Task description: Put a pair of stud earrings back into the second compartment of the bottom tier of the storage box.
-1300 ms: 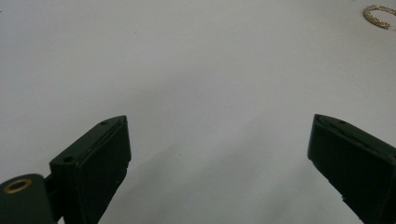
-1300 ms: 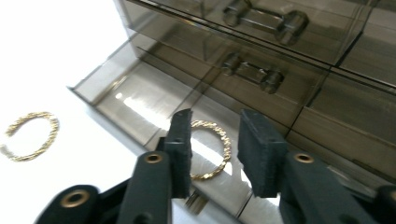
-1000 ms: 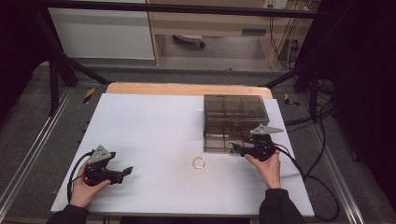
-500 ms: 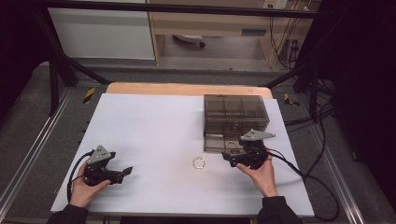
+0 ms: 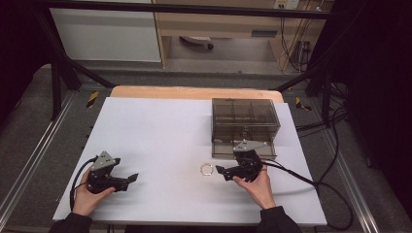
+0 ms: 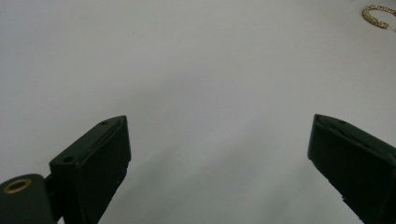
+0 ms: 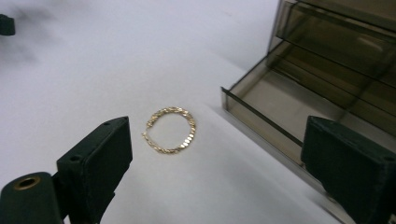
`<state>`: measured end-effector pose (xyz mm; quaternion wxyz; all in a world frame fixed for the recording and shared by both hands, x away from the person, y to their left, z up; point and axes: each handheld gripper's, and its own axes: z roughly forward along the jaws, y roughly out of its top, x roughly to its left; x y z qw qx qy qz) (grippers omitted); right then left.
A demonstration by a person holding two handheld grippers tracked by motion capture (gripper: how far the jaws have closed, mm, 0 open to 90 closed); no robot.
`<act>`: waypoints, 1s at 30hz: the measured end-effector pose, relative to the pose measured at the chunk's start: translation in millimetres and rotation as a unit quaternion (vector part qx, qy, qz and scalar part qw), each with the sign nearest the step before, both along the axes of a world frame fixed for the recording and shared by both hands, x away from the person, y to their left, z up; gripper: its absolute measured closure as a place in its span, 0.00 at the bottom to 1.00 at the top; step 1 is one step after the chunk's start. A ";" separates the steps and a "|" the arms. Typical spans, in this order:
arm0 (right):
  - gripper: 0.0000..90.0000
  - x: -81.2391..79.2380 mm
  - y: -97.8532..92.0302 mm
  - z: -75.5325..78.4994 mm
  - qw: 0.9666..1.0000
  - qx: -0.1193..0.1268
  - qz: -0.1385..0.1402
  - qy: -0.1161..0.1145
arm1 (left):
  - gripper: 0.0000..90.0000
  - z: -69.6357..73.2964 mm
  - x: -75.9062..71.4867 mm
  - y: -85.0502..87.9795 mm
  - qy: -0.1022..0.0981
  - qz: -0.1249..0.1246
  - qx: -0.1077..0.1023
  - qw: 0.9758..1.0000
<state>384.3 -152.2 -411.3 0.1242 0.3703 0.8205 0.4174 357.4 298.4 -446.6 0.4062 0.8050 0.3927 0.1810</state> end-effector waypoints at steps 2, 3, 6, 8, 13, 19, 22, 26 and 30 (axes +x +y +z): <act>0.15 0.2 4.9 -1.5 1.000 0.007 0.005 0.002 | 0.06 -0.2 0.0 -0.2 0.000 0.001 -0.001 1.000; 0.17 0.5 7.4 -2.3 1.000 0.005 0.007 0.002 | 0.06 -0.3 0.0 -0.2 0.000 0.001 -0.001 1.000; 0.21 2.4 15.7 -5.8 1.000 -0.002 0.018 0.002 | 0.06 -0.3 0.0 -0.2 0.000 0.000 -0.001 1.000; 0.26 3.6 20.0 -8.2 1.000 0.001 0.025 0.004 | 0.06 -0.1 0.1 0.1 0.000 0.000 -0.001 1.000; 0.38 8.5 27.7 -14.9 0.999 0.000 0.034 0.007 | 0.06 -0.2 0.1 0.3 0.000 0.000 -0.001 1.000; 0.48 13.9 35.9 -24.2 0.999 -0.008 0.042 0.014 | 0.06 -0.1 0.0 0.3 0.000 0.000 -0.001 1.000; 0.54 16.8 38.3 -29.0 0.999 -0.011 0.043 0.016 | 0.06 -0.1 0.1 0.4 0.000 0.000 -0.001 1.000; 0.63 20.5 40.1 -34.4 0.999 -0.021 0.044 0.015 | 0.06 -0.1 0.1 0.4 0.000 -0.001 -0.001 1.000; 0.70 23.7 41.6 -37.8 0.999 -0.021 0.047 0.016 | 0.06 0.1 0.0 0.3 0.000 -0.001 -0.001 1.000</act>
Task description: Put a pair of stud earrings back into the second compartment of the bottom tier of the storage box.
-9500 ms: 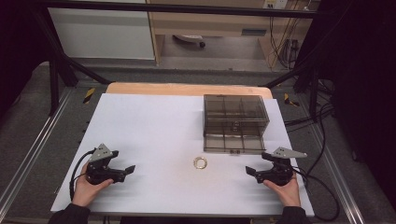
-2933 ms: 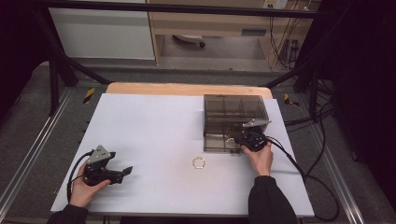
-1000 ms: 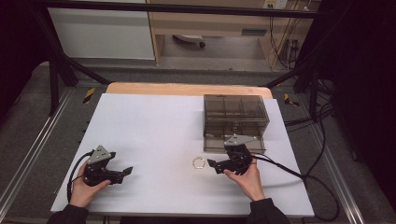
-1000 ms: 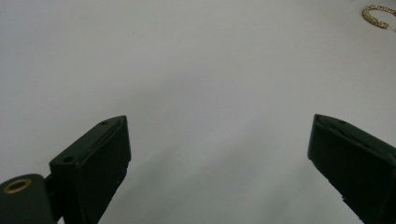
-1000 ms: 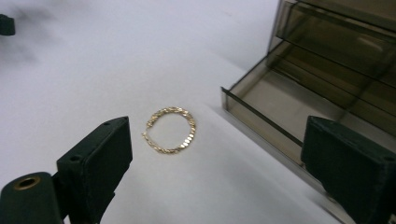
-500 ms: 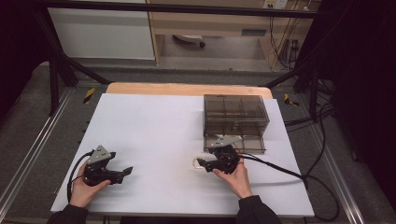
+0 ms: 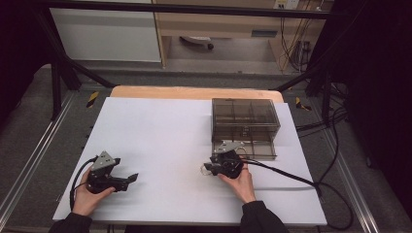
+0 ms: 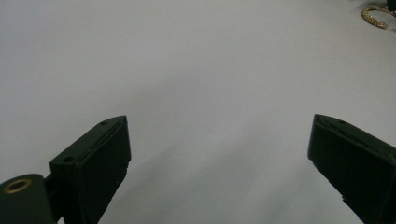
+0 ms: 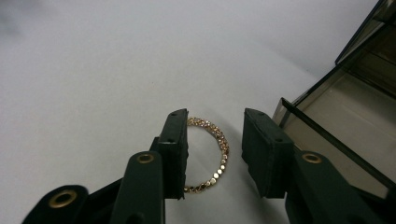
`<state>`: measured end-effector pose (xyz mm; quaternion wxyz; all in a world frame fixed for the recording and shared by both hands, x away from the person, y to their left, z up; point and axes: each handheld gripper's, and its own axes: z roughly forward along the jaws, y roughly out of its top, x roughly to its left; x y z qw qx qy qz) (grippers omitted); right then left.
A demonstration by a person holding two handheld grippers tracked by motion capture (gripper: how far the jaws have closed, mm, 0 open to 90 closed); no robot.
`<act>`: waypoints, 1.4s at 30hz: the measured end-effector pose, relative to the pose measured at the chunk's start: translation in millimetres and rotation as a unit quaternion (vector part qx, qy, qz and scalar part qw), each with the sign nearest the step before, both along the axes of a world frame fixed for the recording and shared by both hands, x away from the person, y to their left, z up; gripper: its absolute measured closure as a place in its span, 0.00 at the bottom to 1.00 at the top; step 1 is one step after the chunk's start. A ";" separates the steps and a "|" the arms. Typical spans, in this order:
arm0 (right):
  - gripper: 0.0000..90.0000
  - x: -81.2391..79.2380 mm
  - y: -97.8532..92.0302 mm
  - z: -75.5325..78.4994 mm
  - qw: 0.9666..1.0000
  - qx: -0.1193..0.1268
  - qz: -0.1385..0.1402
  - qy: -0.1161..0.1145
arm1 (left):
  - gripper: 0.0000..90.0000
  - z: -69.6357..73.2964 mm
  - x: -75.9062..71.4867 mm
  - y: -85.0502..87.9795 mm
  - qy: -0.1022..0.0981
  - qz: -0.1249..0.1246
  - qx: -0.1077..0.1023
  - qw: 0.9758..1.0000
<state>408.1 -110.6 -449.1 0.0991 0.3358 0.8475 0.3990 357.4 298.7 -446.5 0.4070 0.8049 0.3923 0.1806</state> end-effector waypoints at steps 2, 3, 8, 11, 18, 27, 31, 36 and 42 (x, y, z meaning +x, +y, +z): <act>0.74 1.4 0.5 -1.4 1.000 -0.001 0.001 0.000 | 0.06 0.0 0.0 0.1 0.000 0.000 0.000 1.000; 0.77 3.2 0.9 -3.2 1.000 -0.004 0.000 0.000 | 0.06 0.0 0.1 0.1 0.000 0.000 0.000 1.000; 0.83 5.9 1.8 -5.5 1.000 -0.006 0.003 0.003 | 0.06 0.0 0.1 0.2 0.000 0.000 0.000 1.000; 0.88 7.0 1.4 -5.6 1.000 -0.008 0.005 0.002 | 0.06 -0.1 0.1 0.2 0.000 0.000 0.000 1.000; 0.96 6.9 0.8 -5.1 1.000 -0.013 0.007 0.003 | 0.06 0.0 0.1 0.2 0.000 0.000 0.000 1.000; 0.94 3.3 0.0 -4.3 1.000 -0.018 0.008 0.005 | 0.06 0.0 0.1 -0.1 0.000 0.000 0.000 1.000; 0.93 4.8 0.4 -4.4 1.000 -0.015 0.008 0.006 | 0.06 -0.1 0.1 -0.1 0.000 0.000 0.000 1.000; 0.96 4.4 0.5 -4.8 1.000 -0.019 0.010 0.001 | 0.06 -0.2 0.1 -0.1 0.000 0.000 0.000 1.000; 0.97 4.0 0.5 -4.8 1.000 -0.017 0.008 0.000 | 0.06 0.0 0.0 0.0 0.000 0.000 0.000 1.000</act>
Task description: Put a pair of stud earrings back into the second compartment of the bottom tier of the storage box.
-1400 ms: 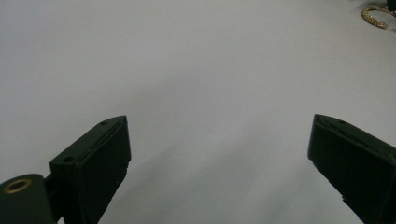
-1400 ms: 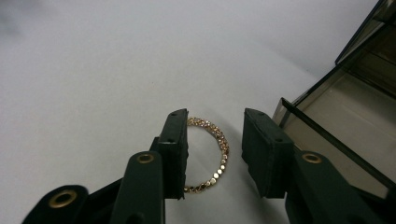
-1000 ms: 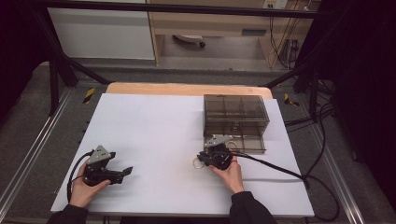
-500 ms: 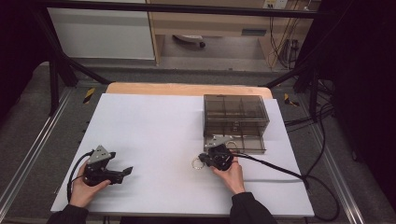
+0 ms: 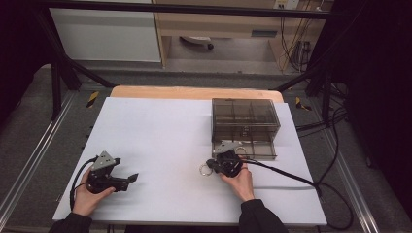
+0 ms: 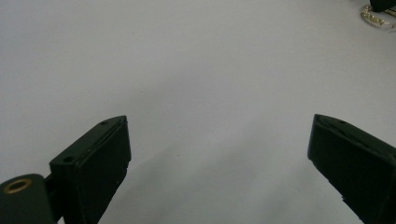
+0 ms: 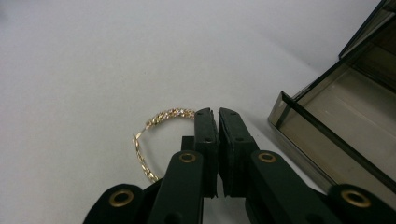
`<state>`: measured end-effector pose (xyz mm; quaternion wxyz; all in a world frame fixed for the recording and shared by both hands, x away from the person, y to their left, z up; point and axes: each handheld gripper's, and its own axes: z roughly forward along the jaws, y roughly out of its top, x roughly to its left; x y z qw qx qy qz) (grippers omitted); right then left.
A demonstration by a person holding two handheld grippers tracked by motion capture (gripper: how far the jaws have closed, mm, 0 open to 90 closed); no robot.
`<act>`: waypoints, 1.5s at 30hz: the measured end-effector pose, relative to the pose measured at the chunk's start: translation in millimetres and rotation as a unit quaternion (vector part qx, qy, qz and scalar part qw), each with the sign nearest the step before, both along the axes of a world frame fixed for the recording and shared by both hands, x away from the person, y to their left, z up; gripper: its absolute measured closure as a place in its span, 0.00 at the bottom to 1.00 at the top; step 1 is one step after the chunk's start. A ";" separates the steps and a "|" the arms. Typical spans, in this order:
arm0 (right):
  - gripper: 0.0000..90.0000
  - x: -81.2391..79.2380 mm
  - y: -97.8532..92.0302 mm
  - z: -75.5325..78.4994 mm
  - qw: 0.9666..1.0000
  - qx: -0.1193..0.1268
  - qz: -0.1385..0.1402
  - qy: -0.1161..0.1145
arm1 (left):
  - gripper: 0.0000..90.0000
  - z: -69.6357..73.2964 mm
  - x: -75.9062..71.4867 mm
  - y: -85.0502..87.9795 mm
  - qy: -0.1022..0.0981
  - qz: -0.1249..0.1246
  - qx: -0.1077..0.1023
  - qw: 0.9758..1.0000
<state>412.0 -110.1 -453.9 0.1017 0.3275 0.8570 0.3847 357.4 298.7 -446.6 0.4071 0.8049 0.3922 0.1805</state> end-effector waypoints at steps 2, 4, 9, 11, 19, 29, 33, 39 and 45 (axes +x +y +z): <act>0.97 0.0 0.1 0.2 1.000 0.003 -0.003 0.004 | 0.06 0.2 0.0 0.2 -0.001 0.000 0.000 1.000; 0.97 -0.2 -0.1 0.6 1.000 0.004 -0.004 0.009 | 0.06 0.1 0.0 0.0 -0.001 0.000 0.000 1.000; 0.97 -0.9 -0.6 3.2 1.000 0.011 -0.004 0.014 | 0.06 0.1 0.0 -0.1 0.000 0.000 0.000 1.000; 0.97 -1.4 -1.7 6.0 1.000 0.015 -0.004 0.014 | 0.06 0.1 0.1 0.1 0.000 0.000 0.000 1.000; 0.97 -4.9 -5.5 15.0 1.000 0.020 -0.003 0.014 | 0.06 0.0 0.0 -0.2 0.000 0.000 0.000 1.000; 0.97 -9.9 -11.5 26.4 1.000 0.020 -0.002 0.011 | 0.06 0.0 0.0 -0.2 0.000 0.000 0.001 1.000; 0.97 -11.0 -14.2 30.6 1.000 0.020 -0.004 0.009 | 0.06 0.0 0.0 -0.2 0.000 0.000 0.001 1.000; 0.97 -12.2 -18.2 36.4 1.000 0.017 -0.005 0.008 | 0.06 0.0 -0.1 -0.2 0.000 0.000 0.001 1.000; 0.97 -12.7 -22.5 42.5 1.000 0.017 -0.008 0.004 | 0.06 0.0 -0.1 -0.2 0.000 0.000 0.001 1.000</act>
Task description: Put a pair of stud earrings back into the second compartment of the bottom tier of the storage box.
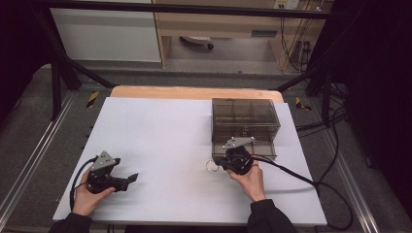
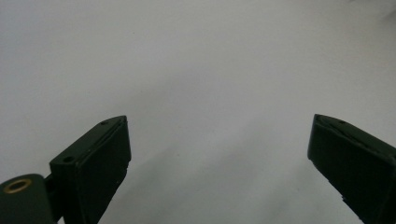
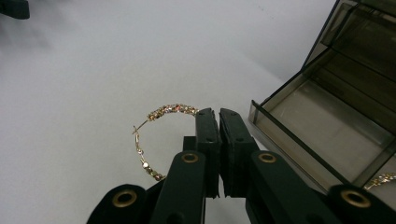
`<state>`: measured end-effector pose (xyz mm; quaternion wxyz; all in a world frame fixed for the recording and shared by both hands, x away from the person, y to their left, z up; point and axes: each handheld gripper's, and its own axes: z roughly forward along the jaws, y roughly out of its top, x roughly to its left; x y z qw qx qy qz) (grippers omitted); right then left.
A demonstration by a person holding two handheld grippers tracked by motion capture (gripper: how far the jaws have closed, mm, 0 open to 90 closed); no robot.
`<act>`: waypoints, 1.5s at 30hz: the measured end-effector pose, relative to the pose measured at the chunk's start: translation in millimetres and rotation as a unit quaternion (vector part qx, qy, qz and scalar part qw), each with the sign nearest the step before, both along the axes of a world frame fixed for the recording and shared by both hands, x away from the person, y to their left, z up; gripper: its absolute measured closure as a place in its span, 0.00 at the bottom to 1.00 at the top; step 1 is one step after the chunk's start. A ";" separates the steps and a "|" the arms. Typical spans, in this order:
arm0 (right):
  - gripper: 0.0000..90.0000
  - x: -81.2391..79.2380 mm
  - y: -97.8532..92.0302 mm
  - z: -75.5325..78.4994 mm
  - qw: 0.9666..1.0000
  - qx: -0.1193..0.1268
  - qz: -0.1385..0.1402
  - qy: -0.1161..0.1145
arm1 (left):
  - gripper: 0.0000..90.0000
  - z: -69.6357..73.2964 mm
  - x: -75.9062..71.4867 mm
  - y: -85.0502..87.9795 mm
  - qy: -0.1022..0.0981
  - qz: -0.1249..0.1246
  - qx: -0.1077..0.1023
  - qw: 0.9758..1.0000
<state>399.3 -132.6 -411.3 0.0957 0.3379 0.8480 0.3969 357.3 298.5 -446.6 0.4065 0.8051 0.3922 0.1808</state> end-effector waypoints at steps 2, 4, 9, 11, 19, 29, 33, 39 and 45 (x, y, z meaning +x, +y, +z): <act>0.97 0.0 -1.5 1.6 1.000 -0.002 -0.001 -0.002 | 0.06 0.0 0.0 -0.1 0.000 0.000 0.000 1.000; 0.97 -0.2 -2.9 3.3 1.000 -0.003 -0.003 -0.001 | 0.06 0.1 0.0 0.0 0.000 0.000 0.000 1.000; 0.97 0.4 -7.9 6.9 1.000 -0.003 -0.008 -0.004 | 0.06 0.0 0.1 0.1 0.000 0.000 0.000 1.000; 0.97 0.6 -10.7 8.2 1.000 -0.003 -0.013 -0.003 | 0.06 -0.1 0.1 0.0 0.000 0.000 0.000 1.000; 0.97 1.6 -21.9 12.1 1.000 -0.005 -0.024 -0.010 | 0.06 0.0 0.0 0.0 0.000 0.000 0.000 1.000; 0.97 2.8 -37.8 14.0 0.999 -0.010 -0.043 -0.010 | 0.06 -0.1 0.0 0.0 0.000 0.000 0.000 1.000; 0.97 3.5 -43.6 14.5 0.999 -0.012 -0.049 -0.010 | 0.06 -0.1 0.1 0.0 0.000 0.000 0.000 1.000; 0.97 4.9 -51.4 15.4 0.998 -0.012 -0.059 -0.012 | 0.06 -0.1 0.1 -0.1 0.000 0.000 0.000 1.000; 0.97 7.2 -56.7 17.7 0.998 -0.014 -0.068 -0.011 | 0.06 -0.3 0.2 -0.2 0.000 0.001 -0.001 1.000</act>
